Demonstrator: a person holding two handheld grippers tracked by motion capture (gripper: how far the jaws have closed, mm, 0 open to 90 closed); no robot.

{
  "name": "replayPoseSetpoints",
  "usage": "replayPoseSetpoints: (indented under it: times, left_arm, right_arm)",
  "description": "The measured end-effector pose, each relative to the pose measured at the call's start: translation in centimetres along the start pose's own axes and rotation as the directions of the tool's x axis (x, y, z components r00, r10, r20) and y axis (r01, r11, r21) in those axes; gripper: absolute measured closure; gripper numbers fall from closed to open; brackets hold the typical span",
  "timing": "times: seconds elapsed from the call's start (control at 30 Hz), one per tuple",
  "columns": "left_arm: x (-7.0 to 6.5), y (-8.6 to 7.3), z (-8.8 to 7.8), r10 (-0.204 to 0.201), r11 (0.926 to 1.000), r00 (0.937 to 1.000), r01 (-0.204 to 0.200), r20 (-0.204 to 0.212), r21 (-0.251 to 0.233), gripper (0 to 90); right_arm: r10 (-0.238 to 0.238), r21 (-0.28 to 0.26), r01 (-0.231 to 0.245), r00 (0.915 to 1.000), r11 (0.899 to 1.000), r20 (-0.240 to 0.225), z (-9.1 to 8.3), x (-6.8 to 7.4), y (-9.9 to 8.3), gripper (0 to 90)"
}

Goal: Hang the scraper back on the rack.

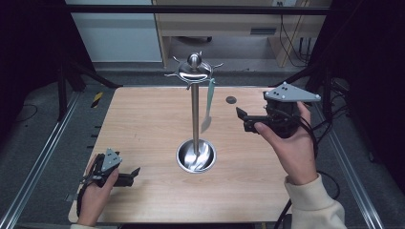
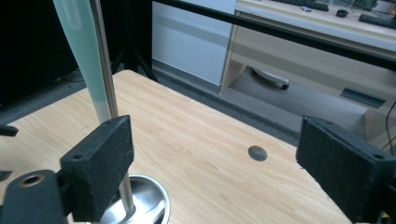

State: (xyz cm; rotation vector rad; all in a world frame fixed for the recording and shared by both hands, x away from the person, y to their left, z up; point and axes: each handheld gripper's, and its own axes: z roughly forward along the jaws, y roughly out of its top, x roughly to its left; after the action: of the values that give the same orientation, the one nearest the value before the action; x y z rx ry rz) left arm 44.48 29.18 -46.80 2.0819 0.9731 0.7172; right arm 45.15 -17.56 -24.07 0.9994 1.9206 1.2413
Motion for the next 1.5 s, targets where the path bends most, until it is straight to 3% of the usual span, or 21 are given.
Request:
replayPoseSetpoints:
  times: [0.3,0.7,1.07,1.17,1.23,1.5]
  left_arm:
    - [0.0,0.0,0.0,0.003,1.0,1.0,-0.003,0.003,0.003,2.6]
    - [-0.2,0.0,0.1,0.01,0.9999,1.0,-0.01,0.001,0.004,2.6]
    - [-0.2,0.0,0.2,0.009,0.9999,1.0,-0.009,0.001,0.007,2.6]
    - [-0.3,-0.1,0.3,-0.016,0.9999,0.9996,0.016,0.024,-0.001,2.6]
    - [-0.5,-0.1,0.7,0.005,0.9998,0.9996,-0.005,0.028,0.018,2.6]
    - [-0.8,0.1,0.7,0.017,0.9997,0.9996,-0.017,0.024,0.019,2.6]
  right_arm:
    - [0.016,0.02,-0.016,0.9996,1.0,-0.024,1.0,0.1,-3.5,9.7]
    - [0.036,0.096,-0.038,0.999,0.995,0.025,3.1,0.4,-9.2,12.5]
    - [0.047,0.157,-0.054,0.9977,0.986,0.05,4.4,-0.3,-13.6,13.2]
    - [0.064,0.167,-0.071,0.997,0.983,0.044,4.8,-0.7,-14.6,13.4]
    - [0.069,0.173,-0.075,0.9966,0.982,0.045,5.1,-1.0,-15.2,13.3]
    - [0.098,0.198,-0.105,0.9941,0.974,0.047,7.1,-1.7,-18.1,13.3]
